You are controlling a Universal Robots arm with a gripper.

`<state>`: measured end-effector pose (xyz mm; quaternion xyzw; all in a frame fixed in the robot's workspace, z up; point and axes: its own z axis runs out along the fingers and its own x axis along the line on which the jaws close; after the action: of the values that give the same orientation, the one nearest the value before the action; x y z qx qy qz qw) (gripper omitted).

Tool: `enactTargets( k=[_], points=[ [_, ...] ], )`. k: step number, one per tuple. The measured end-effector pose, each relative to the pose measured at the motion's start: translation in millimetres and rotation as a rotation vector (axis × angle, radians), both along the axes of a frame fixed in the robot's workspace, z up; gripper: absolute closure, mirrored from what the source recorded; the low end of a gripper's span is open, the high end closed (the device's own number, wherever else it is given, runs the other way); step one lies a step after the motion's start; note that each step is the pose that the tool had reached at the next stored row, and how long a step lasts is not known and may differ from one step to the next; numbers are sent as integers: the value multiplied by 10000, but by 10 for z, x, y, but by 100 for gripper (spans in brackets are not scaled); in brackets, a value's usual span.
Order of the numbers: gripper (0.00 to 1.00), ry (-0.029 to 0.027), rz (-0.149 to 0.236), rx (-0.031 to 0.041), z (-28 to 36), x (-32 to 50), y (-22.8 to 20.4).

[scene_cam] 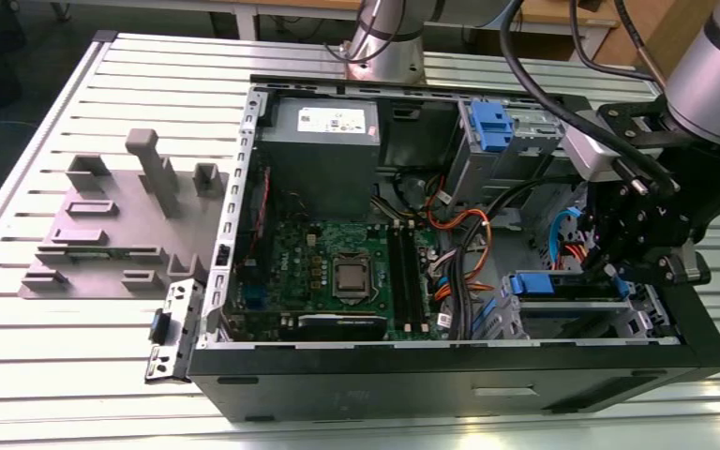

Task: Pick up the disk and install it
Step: 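Insert the first disk wire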

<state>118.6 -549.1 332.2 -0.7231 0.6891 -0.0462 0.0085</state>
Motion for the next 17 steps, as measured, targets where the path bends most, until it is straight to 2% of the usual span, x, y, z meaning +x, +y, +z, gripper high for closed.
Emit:
enactTargets(
  k=[7,17],
  points=[
    [83,0,-88,0,19,0,0],
    [83,0,-249,48,9,0,0]
  ],
)
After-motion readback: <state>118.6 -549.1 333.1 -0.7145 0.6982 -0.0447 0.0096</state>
